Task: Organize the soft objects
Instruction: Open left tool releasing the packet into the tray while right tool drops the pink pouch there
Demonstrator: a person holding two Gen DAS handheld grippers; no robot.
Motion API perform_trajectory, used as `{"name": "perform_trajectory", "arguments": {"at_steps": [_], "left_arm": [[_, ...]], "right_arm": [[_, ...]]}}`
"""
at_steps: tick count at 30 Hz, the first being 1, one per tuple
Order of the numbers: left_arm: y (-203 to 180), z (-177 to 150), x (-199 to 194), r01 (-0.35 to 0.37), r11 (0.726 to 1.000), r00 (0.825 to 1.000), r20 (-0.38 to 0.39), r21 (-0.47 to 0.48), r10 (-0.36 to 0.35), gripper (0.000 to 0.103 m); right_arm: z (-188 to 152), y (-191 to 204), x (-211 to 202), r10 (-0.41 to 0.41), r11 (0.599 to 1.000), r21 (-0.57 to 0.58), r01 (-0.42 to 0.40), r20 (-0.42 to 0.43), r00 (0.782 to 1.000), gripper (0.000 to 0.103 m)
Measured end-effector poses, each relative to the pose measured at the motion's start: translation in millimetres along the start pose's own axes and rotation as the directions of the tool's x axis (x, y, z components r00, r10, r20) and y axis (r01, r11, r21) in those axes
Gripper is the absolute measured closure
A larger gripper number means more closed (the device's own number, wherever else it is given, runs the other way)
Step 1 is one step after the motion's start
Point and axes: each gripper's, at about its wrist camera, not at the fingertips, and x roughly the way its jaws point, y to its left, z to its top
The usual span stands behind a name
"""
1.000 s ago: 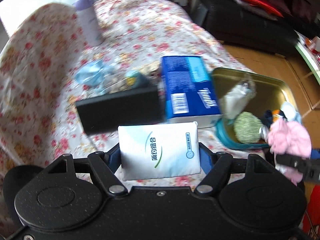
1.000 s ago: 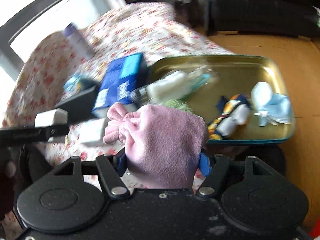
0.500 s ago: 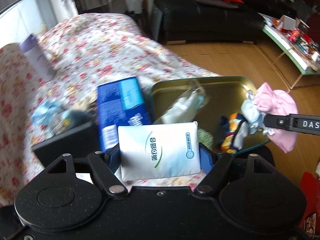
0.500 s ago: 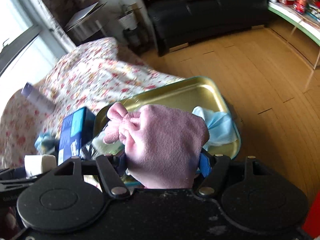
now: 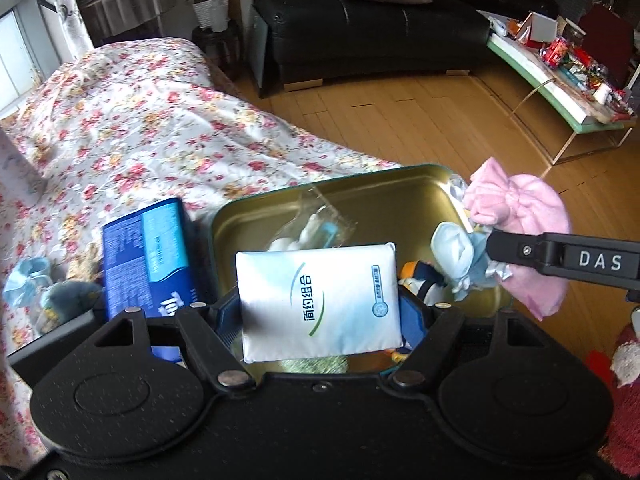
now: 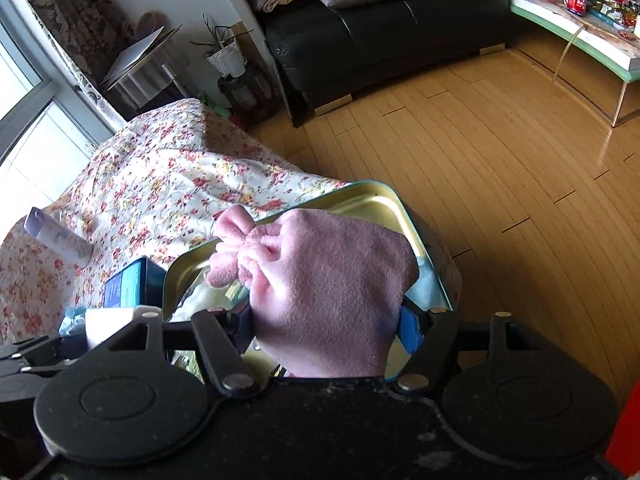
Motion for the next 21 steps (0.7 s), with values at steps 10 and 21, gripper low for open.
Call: {"name": "perform_trajectory", "arguments": {"at_steps": [10,21], "left_arm": [[1,0,6,0.011,1.0,1.0,-0.013,-0.015,-0.011,0.021],[4,-10,5,-0.02,1.0,1.0,-0.018,-0.001,0.02,0.02]], "right_arm": [[6,3,12,-0.01,1.0,0.008,0.01,-0.007,1.0,0.035],[12,15,25,-0.019,1.0,0.002,0.019,-0.017,1.0,0.034]]}}
